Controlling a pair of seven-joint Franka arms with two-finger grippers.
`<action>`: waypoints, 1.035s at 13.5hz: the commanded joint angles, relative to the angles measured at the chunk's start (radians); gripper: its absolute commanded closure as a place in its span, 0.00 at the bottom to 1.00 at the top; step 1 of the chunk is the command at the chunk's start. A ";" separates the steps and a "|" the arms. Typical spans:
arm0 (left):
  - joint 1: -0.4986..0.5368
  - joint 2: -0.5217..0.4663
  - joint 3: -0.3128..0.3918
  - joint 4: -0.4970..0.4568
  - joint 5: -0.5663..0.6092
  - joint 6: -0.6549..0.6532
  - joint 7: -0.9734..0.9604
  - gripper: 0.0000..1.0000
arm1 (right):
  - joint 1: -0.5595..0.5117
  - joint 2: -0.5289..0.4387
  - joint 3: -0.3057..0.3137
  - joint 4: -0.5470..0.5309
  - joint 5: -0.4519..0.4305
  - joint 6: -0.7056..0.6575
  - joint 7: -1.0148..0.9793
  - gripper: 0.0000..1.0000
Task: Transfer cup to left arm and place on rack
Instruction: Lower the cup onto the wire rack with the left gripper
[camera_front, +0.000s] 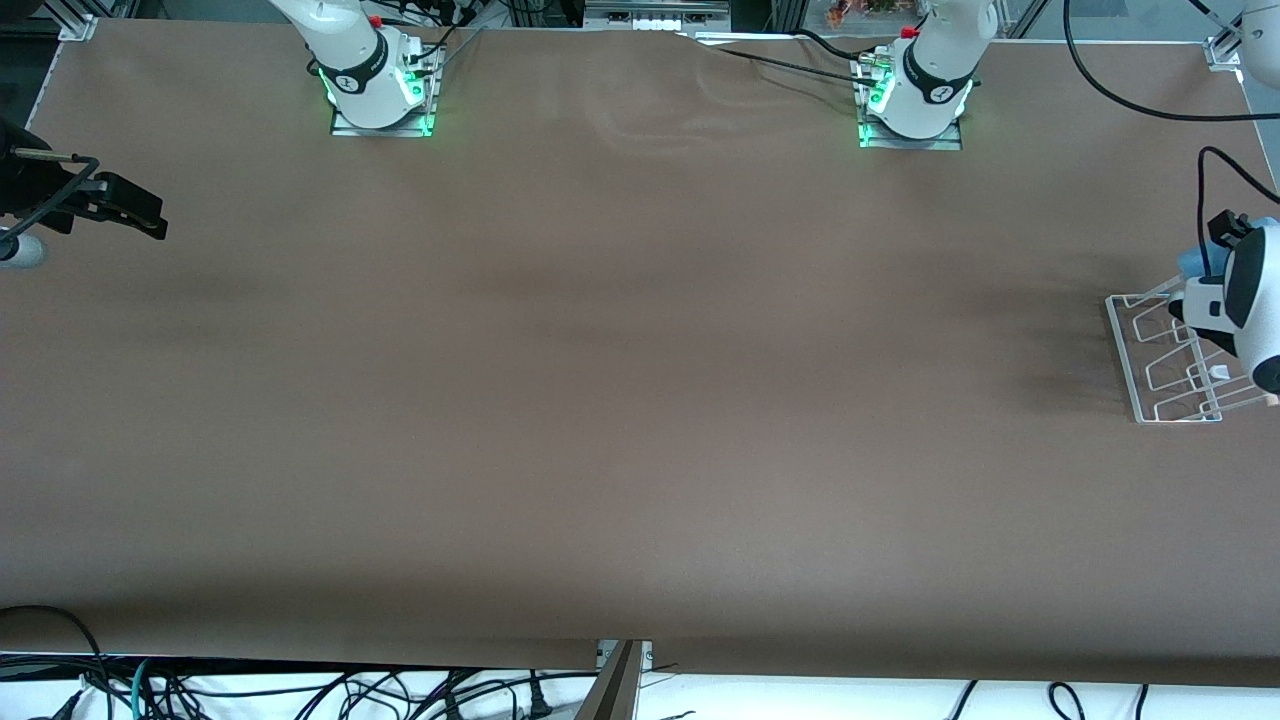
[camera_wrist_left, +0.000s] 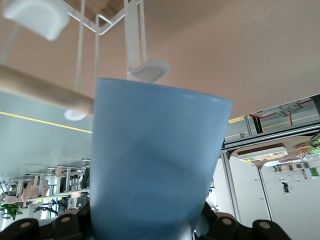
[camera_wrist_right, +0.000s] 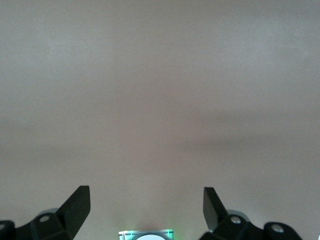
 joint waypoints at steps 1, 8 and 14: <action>-0.017 0.024 -0.003 0.035 0.031 -0.039 -0.028 1.00 | -0.006 -0.008 0.006 -0.003 0.003 -0.004 -0.015 0.00; -0.020 0.108 -0.003 0.132 0.072 -0.050 -0.033 1.00 | -0.009 -0.008 0.004 -0.003 0.003 -0.004 -0.013 0.00; -0.034 0.119 -0.005 0.132 0.069 -0.064 -0.039 1.00 | -0.011 -0.006 0.003 -0.003 0.003 -0.002 -0.013 0.00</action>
